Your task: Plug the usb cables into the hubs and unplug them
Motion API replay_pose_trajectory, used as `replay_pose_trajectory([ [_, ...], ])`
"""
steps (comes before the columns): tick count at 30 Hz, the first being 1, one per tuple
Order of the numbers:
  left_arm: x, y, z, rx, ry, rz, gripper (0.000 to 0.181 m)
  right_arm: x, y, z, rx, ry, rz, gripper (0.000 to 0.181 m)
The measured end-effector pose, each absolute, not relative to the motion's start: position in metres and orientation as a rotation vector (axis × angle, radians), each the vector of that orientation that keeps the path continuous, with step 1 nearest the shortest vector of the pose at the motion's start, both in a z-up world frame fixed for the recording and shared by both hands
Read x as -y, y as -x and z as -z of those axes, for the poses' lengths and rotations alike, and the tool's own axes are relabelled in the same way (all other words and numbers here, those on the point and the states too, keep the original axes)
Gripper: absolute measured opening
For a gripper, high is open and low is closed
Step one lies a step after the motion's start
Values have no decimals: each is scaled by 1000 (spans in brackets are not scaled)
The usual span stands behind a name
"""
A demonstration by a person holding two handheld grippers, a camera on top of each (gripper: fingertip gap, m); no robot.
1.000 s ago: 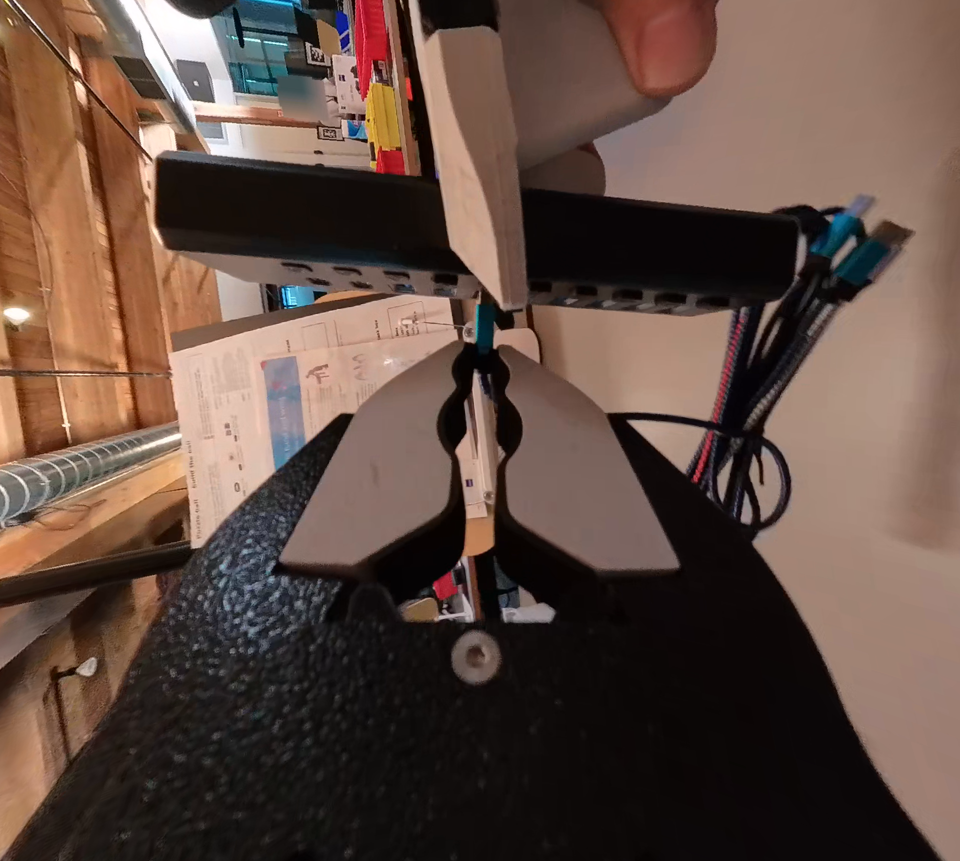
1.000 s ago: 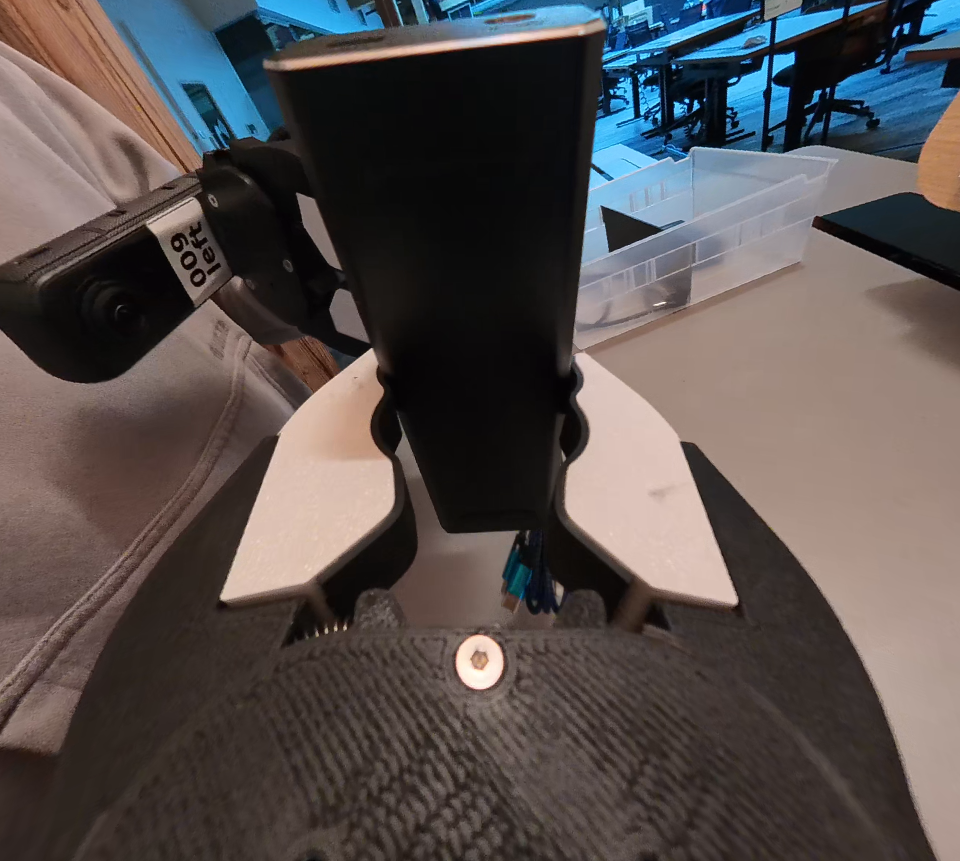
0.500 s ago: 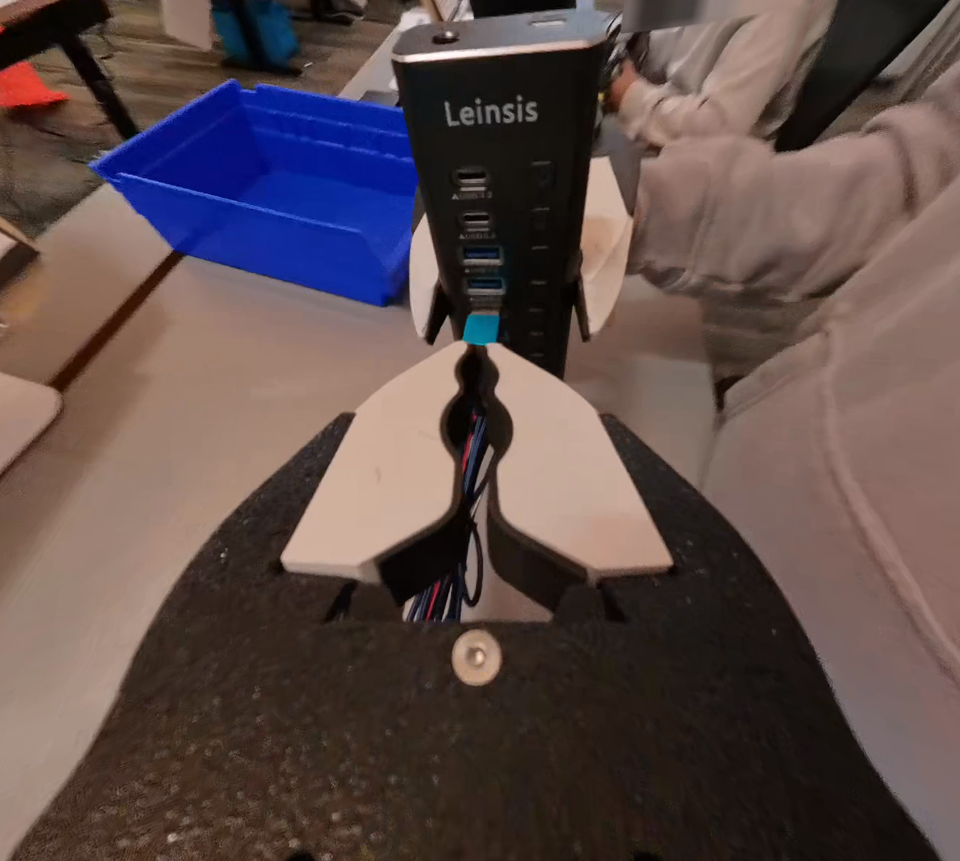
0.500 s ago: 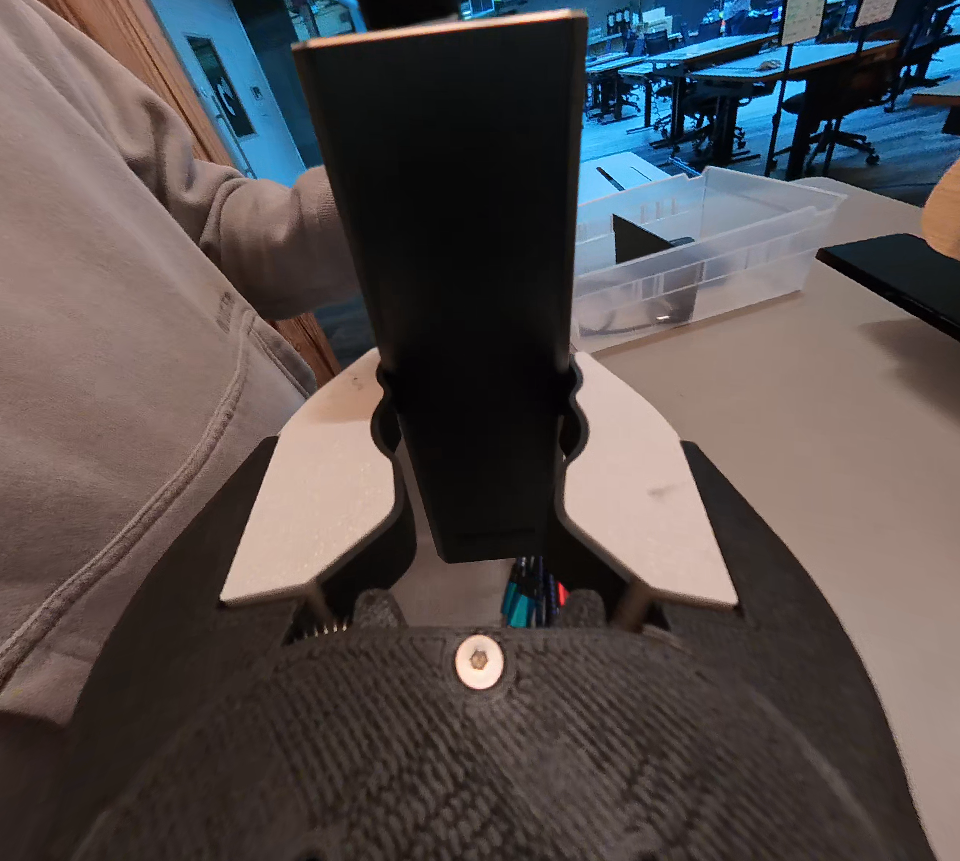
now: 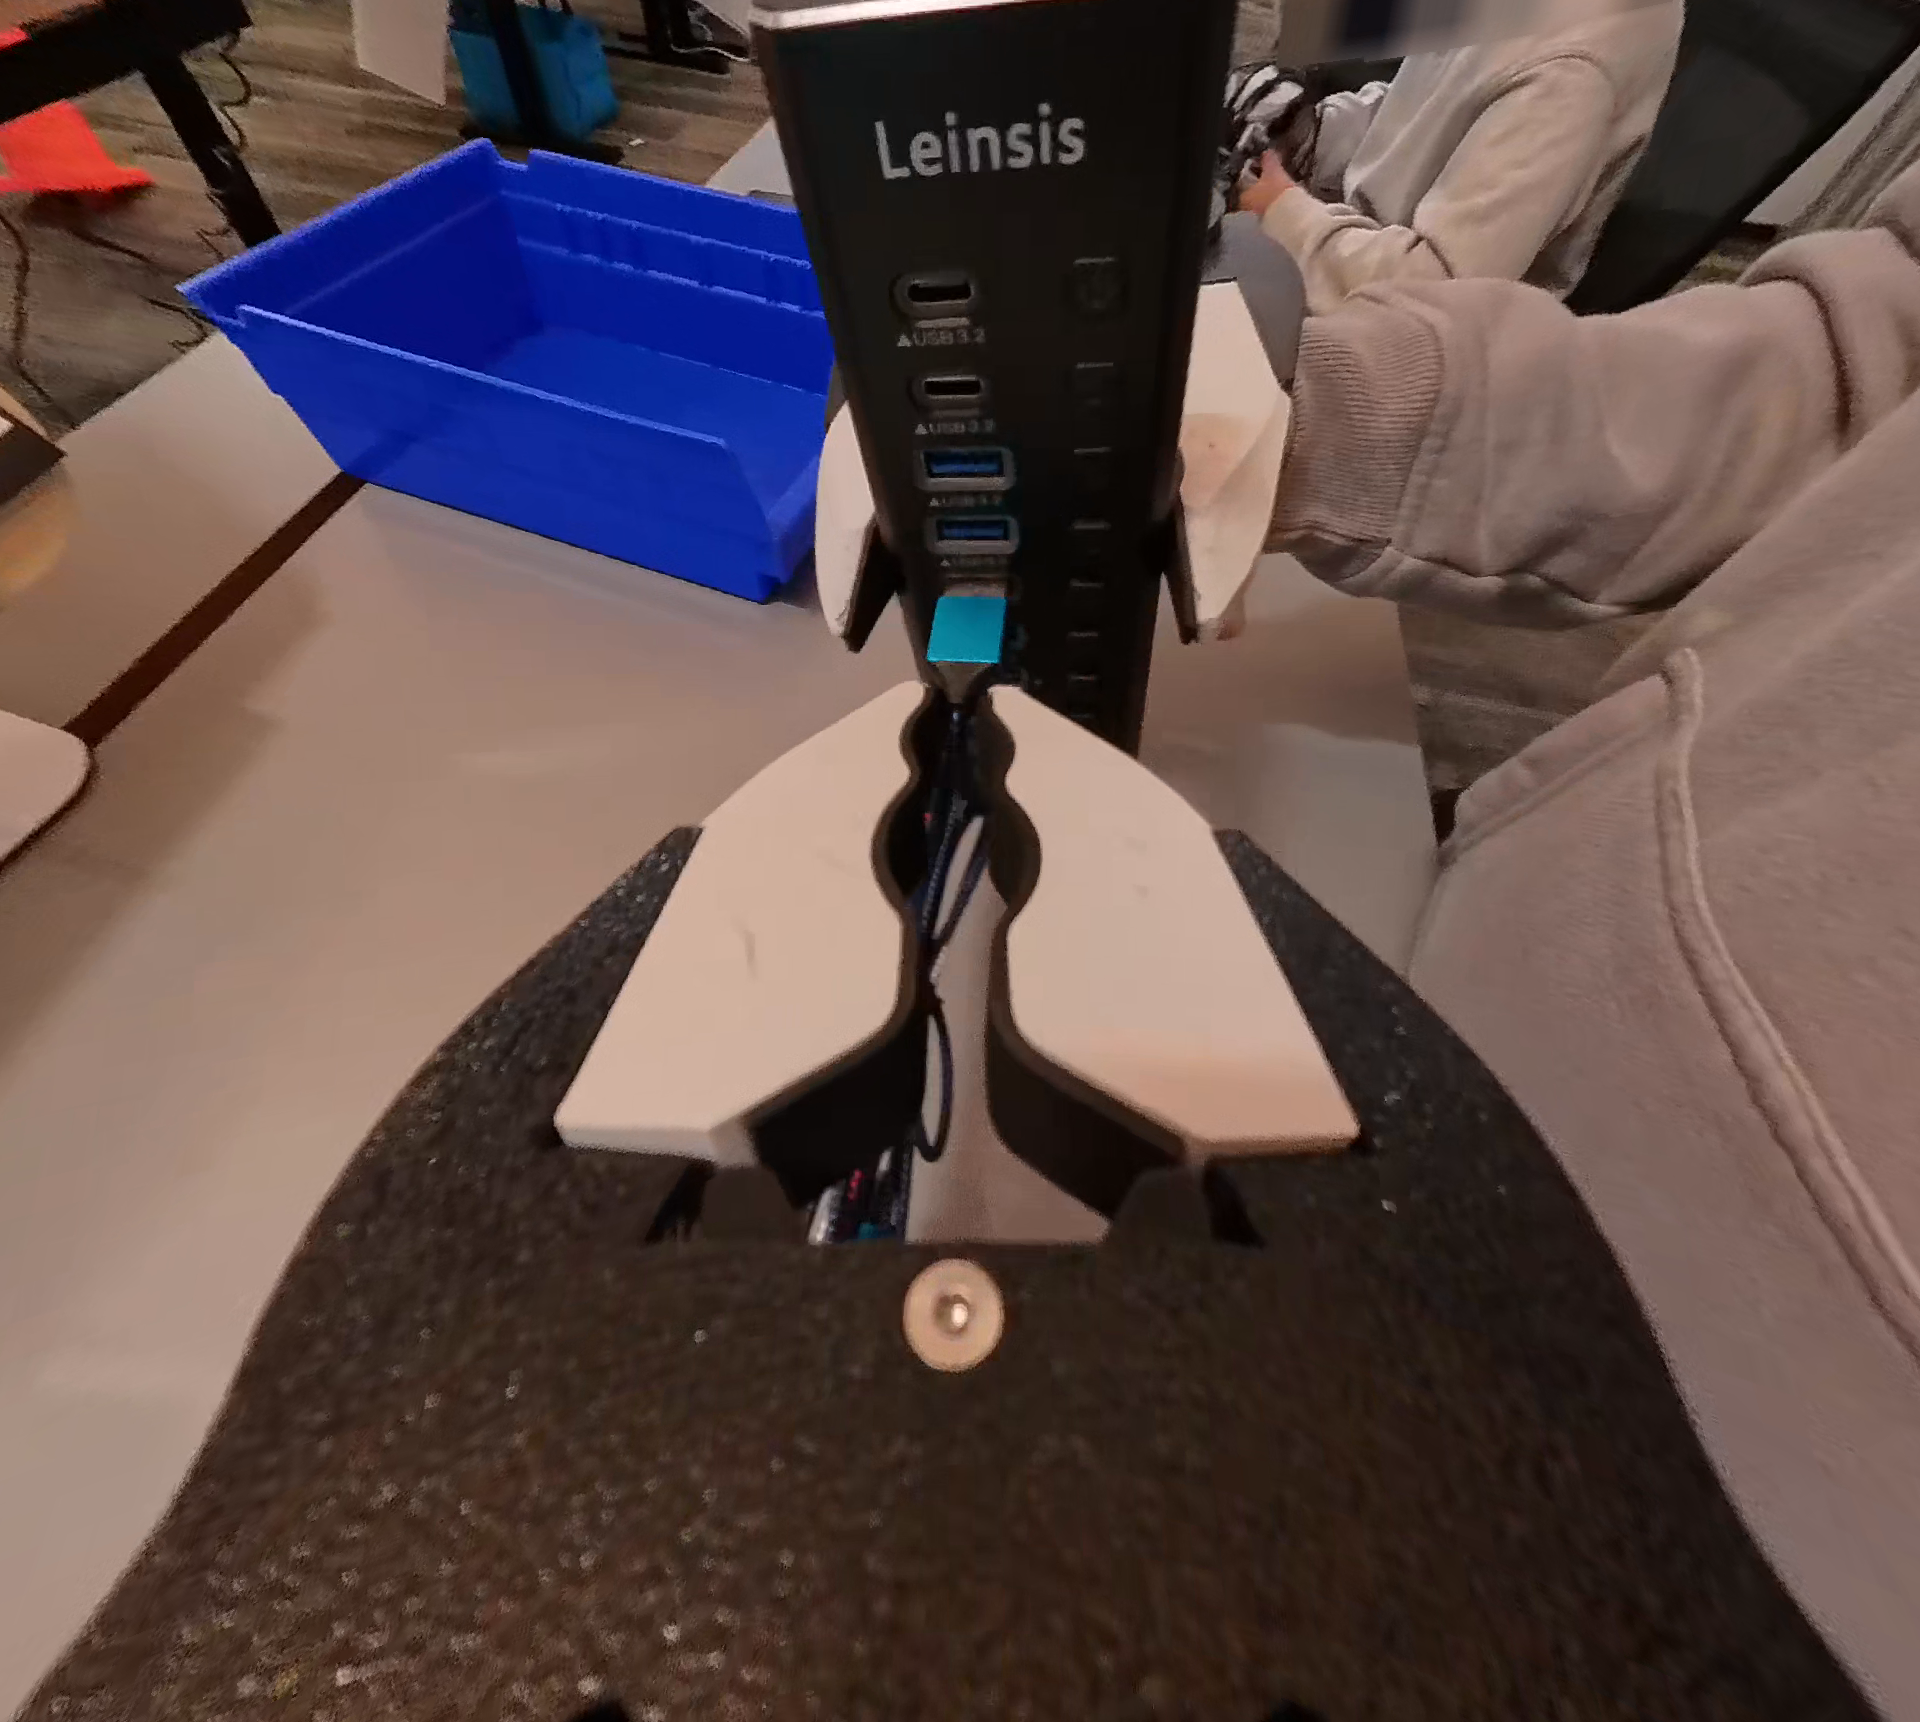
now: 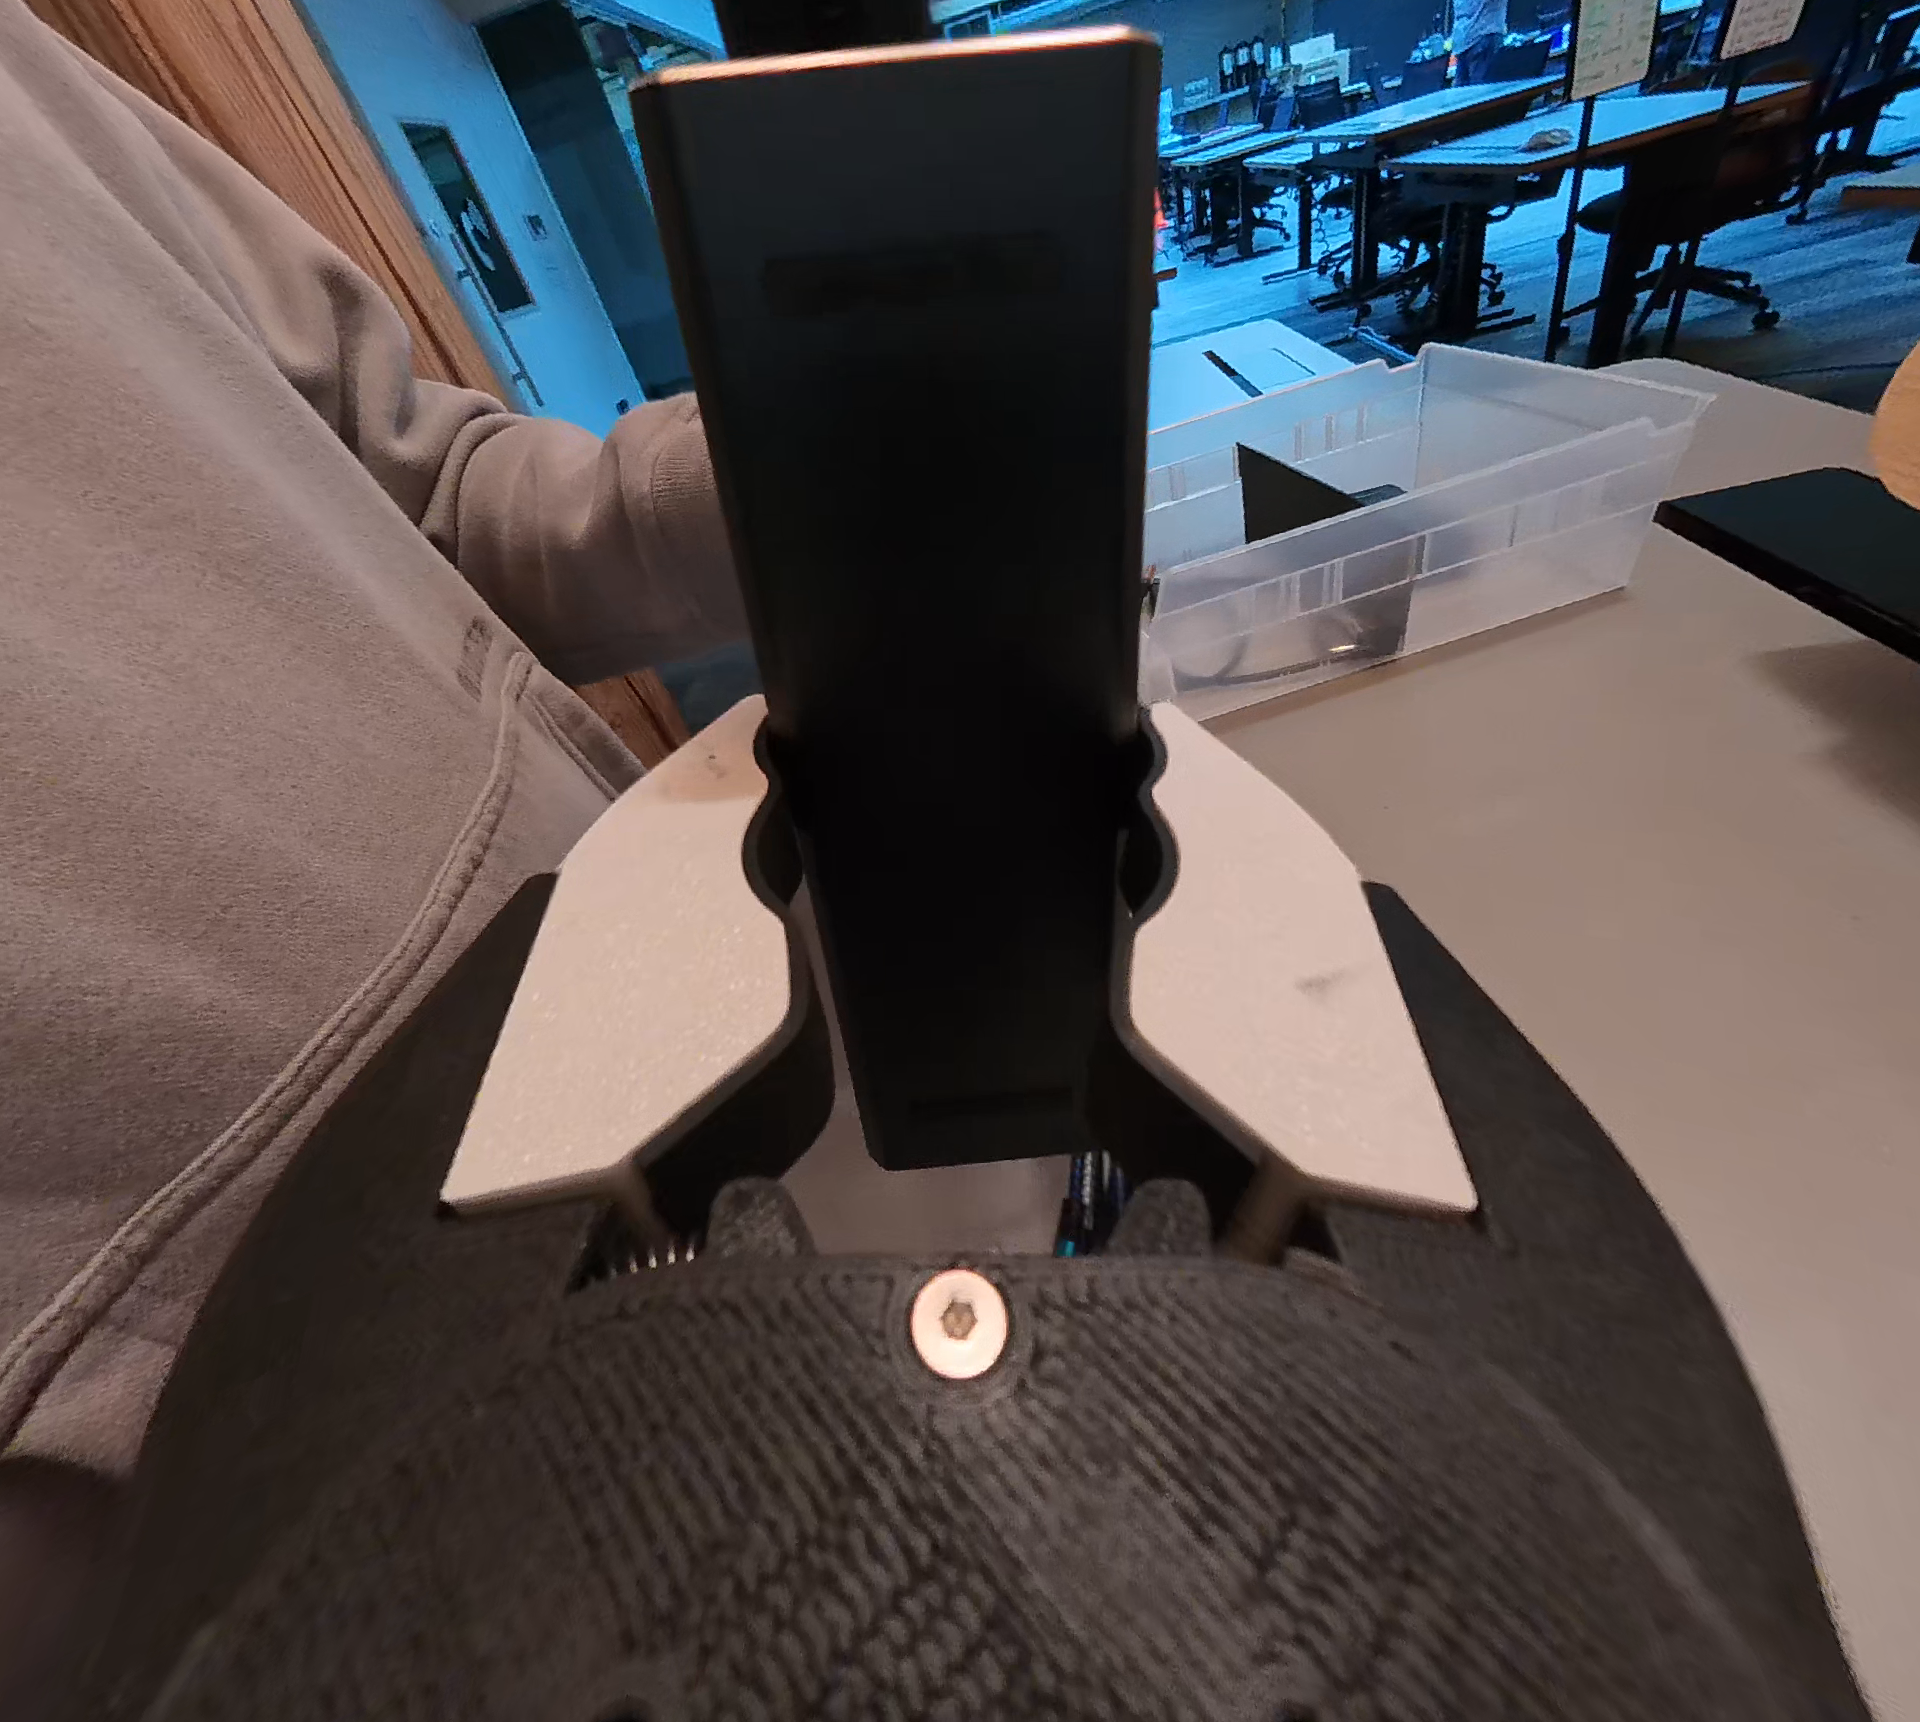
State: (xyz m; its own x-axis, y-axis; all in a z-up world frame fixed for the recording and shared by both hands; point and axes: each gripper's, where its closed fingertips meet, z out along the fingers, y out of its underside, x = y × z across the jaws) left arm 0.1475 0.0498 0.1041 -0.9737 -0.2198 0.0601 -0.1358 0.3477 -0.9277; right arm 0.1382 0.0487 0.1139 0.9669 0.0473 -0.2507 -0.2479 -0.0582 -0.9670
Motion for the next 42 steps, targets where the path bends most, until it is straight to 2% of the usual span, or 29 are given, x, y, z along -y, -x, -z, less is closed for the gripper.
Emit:
replay_pose_trajectory([
  [21,-42,-152,-96,-2566,289,1661,7,-45,-143,-102,-121,1733,-222,62],
  [22,-43,-153,-97,-2563,307,1675,12,-45,-145,-102,-128,1732,-211,62],
  [24,-46,-158,-110,-2499,382,1726,39,-45,-147,-97,-137,1765,-171,62],
  [27,-42,-158,-142,-2377,394,1821,64,-46,-146,-95,-149,1752,-173,62],
  [31,-25,-152,-158,-2377,411,1783,85,-55,-142,-91,-138,1766,-167,62],
  [33,-21,-156,-152,-2390,425,1701,80,-60,-138,-93,-122,1747,-176,61],
  [35,-16,-152,-149,-2404,376,1702,64,-63,-136,-96,-114,1730,-182,61],
  [42,-16,-146,-153,-2371,270,1746,62,-59,-134,-102,-127,1650,-193,63],
])
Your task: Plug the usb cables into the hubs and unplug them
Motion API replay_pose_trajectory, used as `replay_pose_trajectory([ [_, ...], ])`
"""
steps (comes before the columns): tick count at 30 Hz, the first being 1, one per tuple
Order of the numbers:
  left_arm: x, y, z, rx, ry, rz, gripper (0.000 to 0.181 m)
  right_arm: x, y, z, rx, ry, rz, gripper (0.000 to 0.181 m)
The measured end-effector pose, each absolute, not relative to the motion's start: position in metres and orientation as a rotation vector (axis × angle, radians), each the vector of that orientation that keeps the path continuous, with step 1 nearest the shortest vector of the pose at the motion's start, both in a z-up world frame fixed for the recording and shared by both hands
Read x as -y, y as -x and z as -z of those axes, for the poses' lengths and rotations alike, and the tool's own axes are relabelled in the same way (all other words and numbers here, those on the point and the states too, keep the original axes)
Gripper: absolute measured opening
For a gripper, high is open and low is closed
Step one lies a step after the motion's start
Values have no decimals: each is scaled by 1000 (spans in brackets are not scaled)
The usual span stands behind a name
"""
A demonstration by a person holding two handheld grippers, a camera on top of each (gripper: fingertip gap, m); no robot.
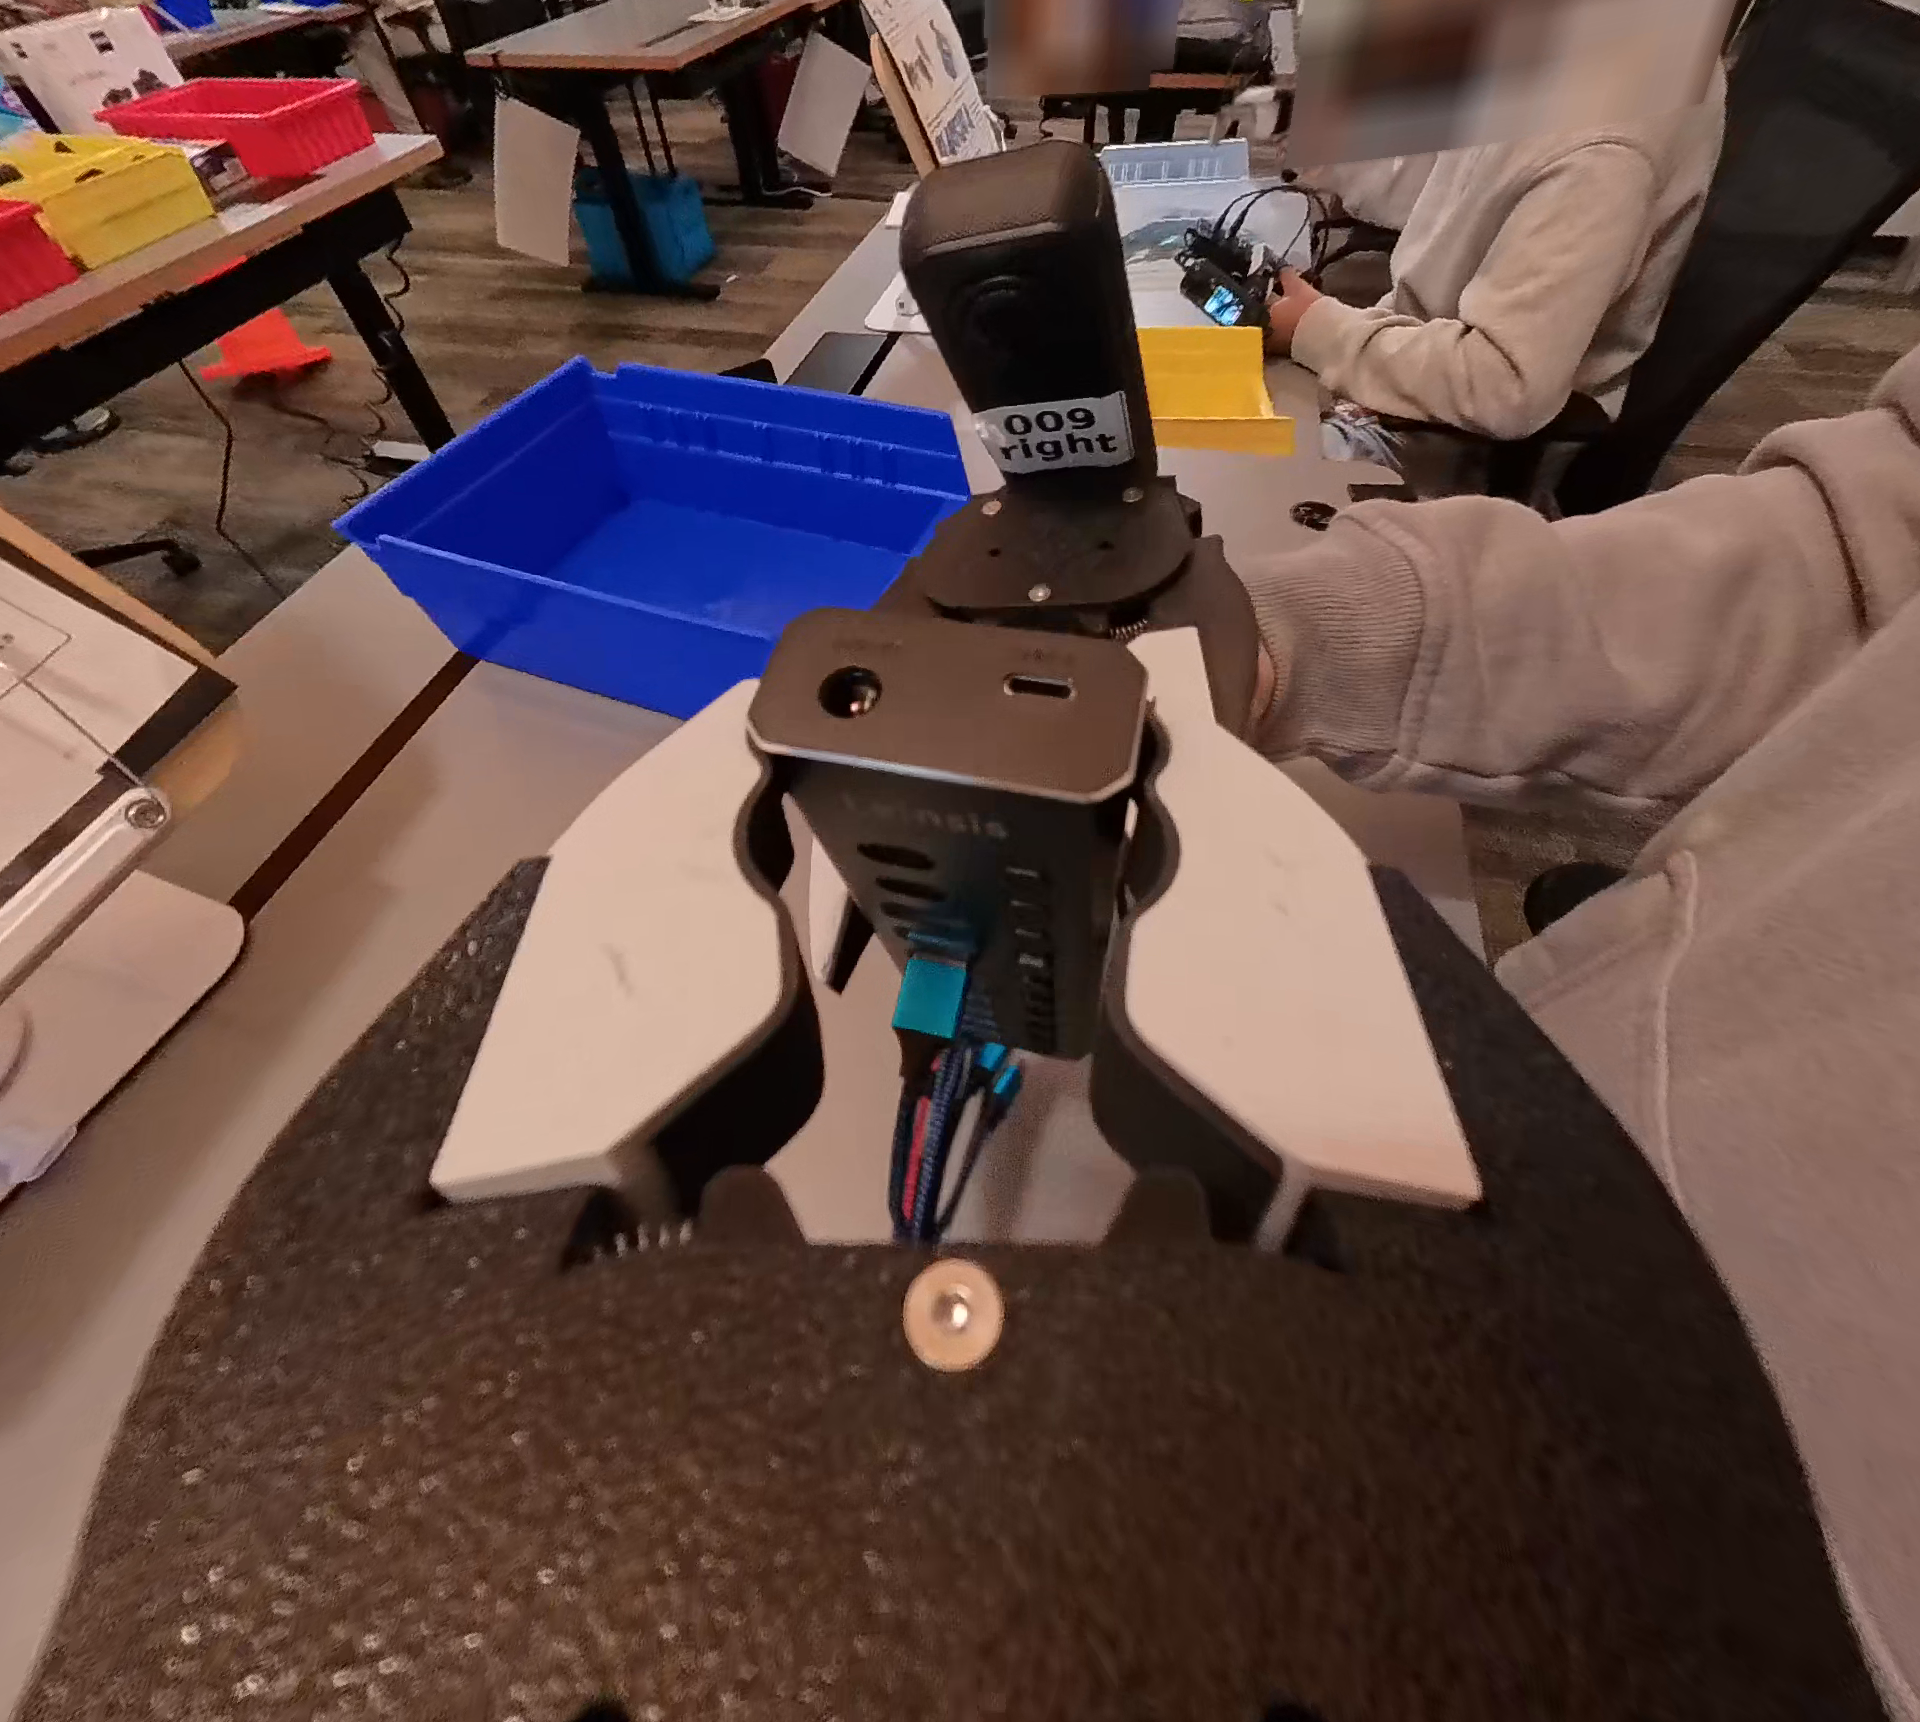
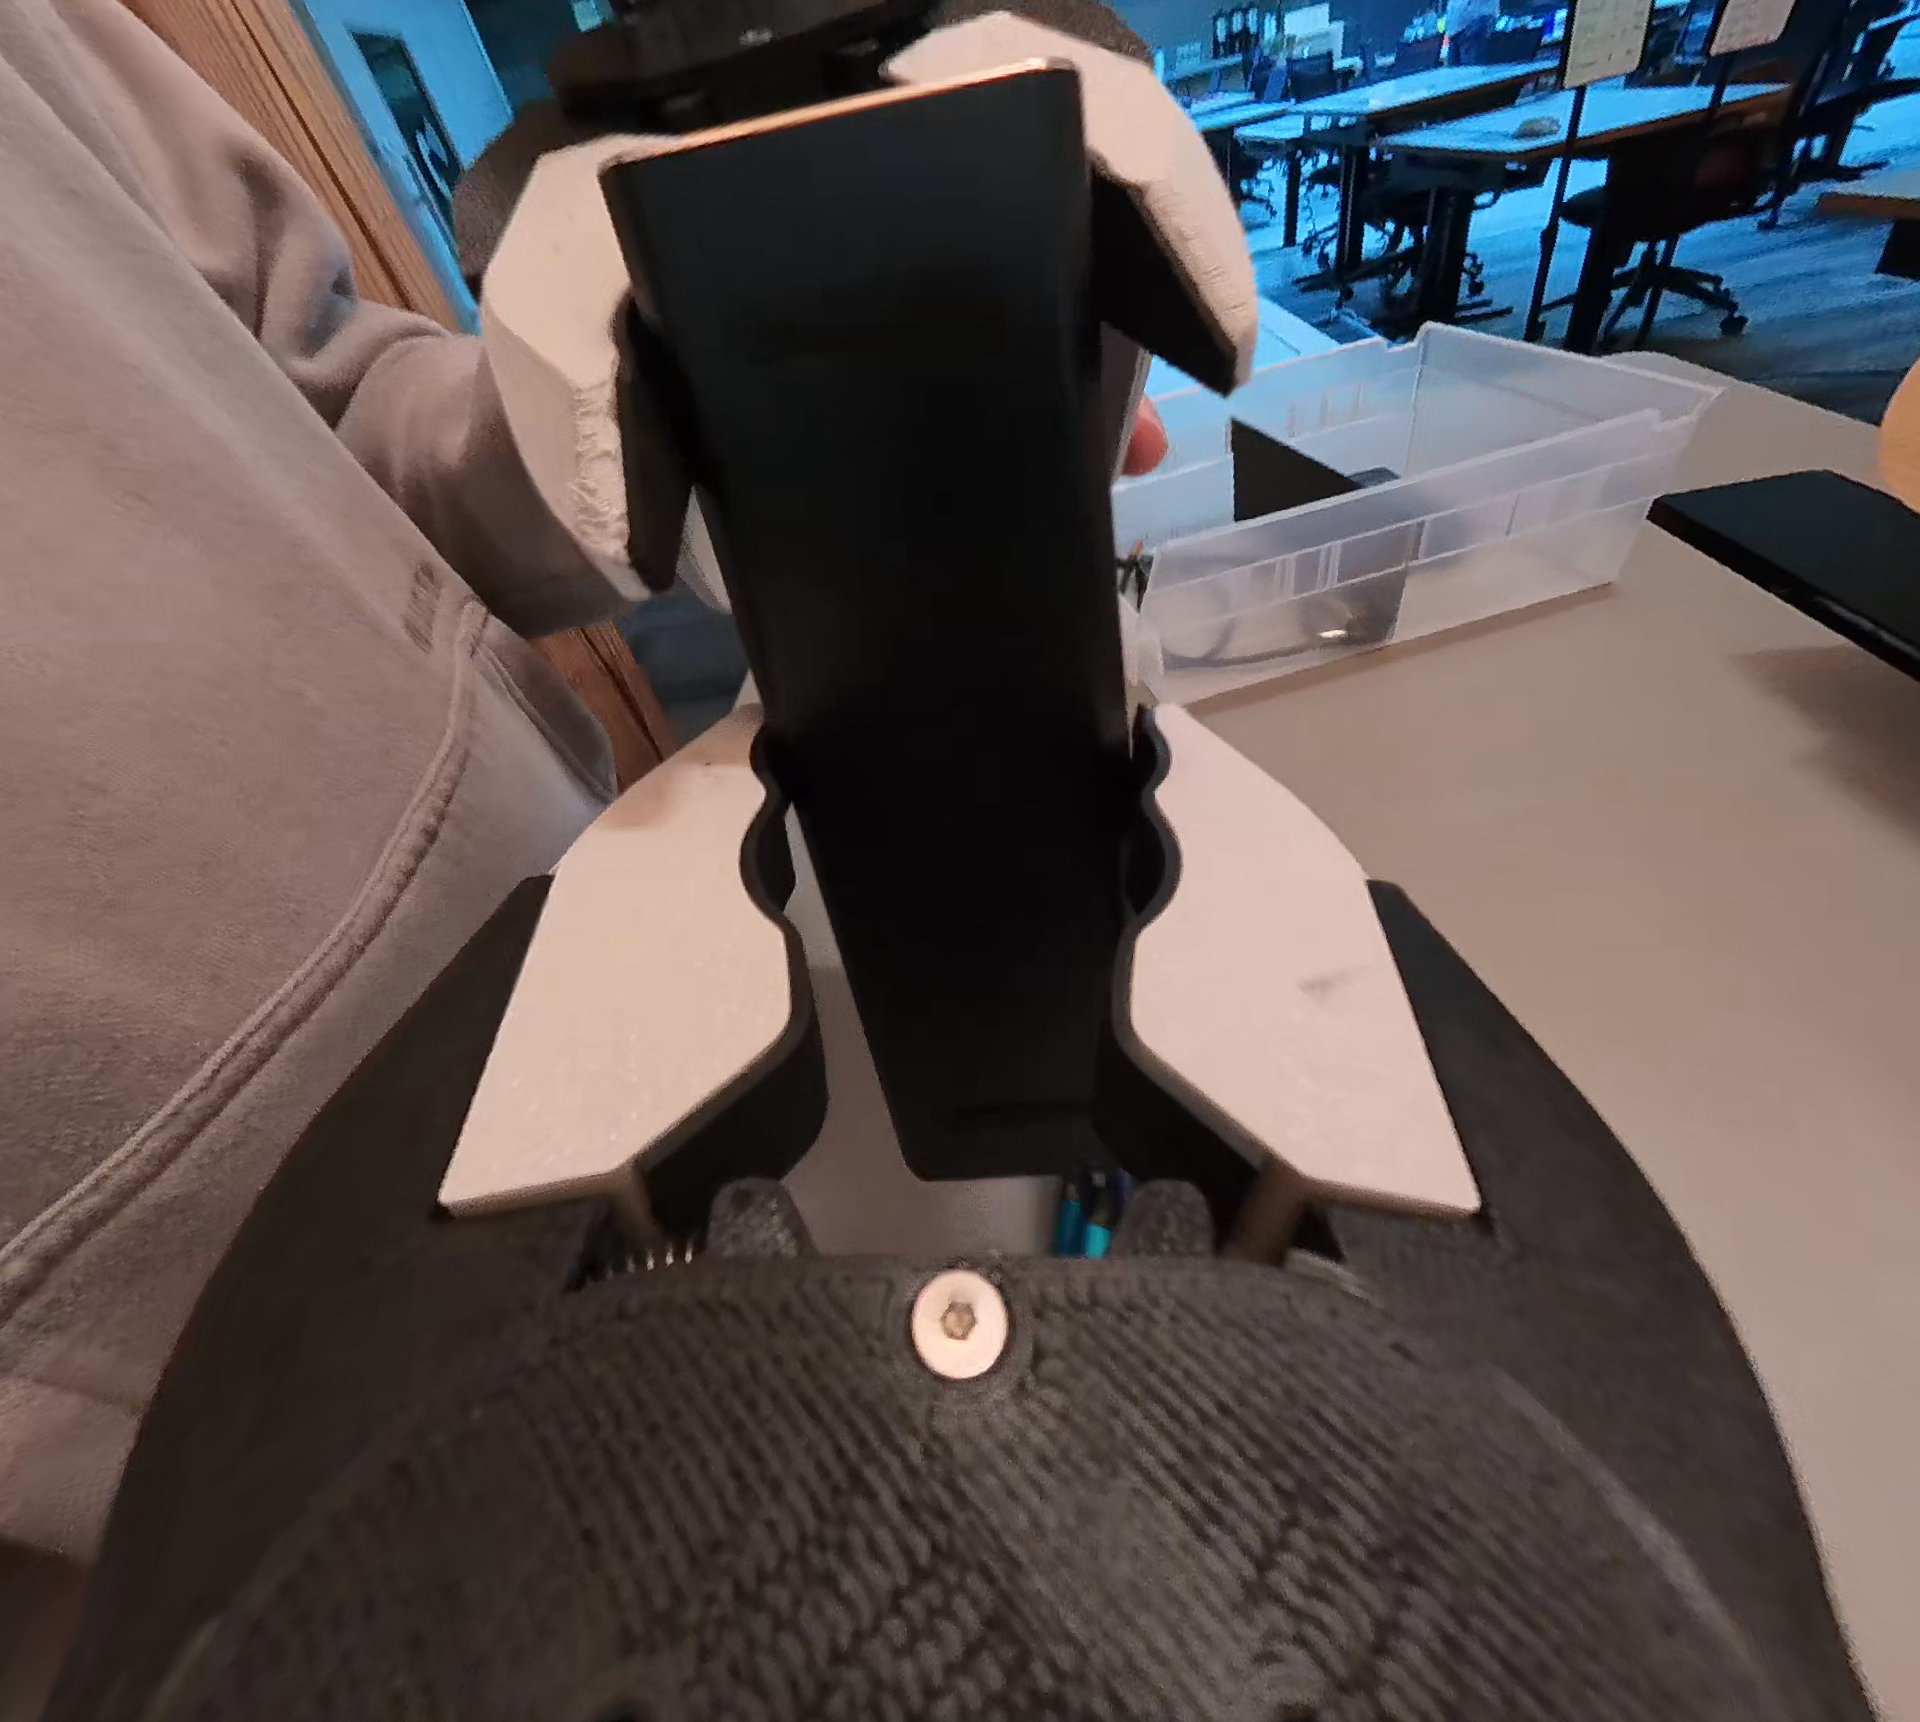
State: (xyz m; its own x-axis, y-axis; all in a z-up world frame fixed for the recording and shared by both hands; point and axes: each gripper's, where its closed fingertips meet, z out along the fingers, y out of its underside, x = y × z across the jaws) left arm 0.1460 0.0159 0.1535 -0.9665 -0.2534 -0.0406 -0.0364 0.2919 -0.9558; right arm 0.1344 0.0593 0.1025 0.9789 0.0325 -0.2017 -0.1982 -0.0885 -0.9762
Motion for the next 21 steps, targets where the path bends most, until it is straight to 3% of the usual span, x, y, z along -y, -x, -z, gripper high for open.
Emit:
replay_pose_trajectory([
  [21,-25,-152,-150,-2376,330,1650,62,-62,-144,-108,-165,1632,-94,65],
])
